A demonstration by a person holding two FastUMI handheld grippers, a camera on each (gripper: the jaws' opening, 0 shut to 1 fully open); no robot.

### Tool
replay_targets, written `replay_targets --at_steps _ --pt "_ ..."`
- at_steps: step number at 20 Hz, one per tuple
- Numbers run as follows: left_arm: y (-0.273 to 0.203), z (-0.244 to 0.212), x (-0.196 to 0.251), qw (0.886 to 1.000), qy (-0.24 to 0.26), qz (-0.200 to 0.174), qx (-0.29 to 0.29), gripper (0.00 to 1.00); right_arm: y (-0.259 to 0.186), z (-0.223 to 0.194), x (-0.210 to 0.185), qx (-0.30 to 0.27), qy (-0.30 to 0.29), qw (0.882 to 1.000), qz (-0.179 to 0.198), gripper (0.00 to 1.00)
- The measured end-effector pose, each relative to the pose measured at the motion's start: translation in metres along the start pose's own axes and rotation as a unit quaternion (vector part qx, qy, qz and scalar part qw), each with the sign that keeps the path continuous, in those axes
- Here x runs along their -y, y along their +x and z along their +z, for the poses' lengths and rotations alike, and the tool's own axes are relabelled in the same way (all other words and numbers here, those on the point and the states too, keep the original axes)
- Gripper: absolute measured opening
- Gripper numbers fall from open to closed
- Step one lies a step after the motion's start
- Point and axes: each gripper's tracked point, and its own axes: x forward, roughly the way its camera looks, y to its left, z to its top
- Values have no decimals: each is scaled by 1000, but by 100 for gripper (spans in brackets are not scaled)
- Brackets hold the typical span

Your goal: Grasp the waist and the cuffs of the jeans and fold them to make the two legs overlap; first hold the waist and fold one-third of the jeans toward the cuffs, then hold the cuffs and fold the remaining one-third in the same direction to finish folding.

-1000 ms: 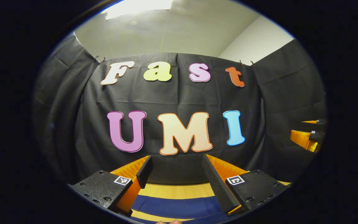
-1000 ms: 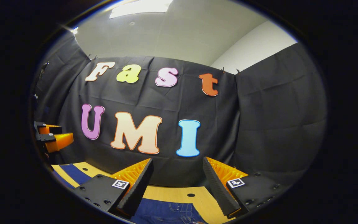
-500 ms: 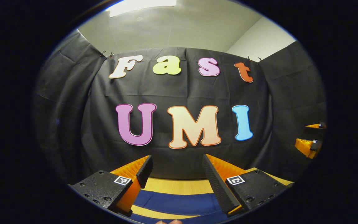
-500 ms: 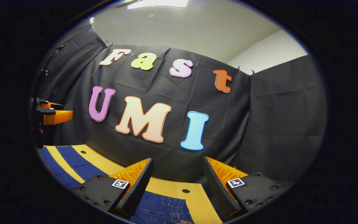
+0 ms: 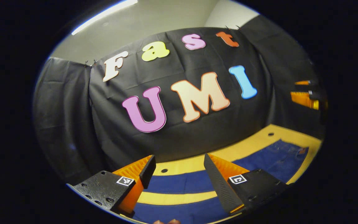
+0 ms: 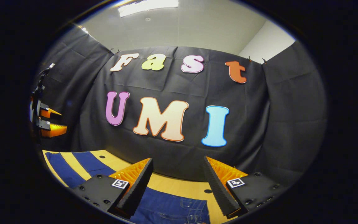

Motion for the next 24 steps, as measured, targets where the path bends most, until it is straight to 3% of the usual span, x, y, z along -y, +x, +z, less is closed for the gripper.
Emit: replay_targets --at_steps 3,8,9,10,13,16,17,18,24 --pt "-23 -62 -11 992 107 -11 -63 95 5 -11 -2 -15 7 1000 1 99" --pt "-48 -144 -32 974 163 -21 -157 95 14 -10 -24 -17 7 1000 7 99" --pt "-53 -162 -36 968 176 -27 -174 100 16 -11 -29 -21 5 1000 8 100" --pt "-59 -179 -39 963 187 -36 -190 95 18 -12 -35 -23 6 1000 10 100" --pt "-75 -230 -42 940 227 -72 -243 95 23 -11 -50 -25 4 1000 15 99" --pt "-86 -273 -46 910 273 -110 -291 95 25 -18 -60 -37 -1 999 16 99" --pt "-88 -287 -46 900 285 -123 -307 100 25 -20 -62 -42 -2 999 17 100" --pt "-90 -301 -45 889 299 -136 -318 95 26 -24 -64 -47 -4 999 16 99" --pt "-99 -360 -46 828 387 -201 -353 96 29 -38 -71 -74 0 997 10 100"
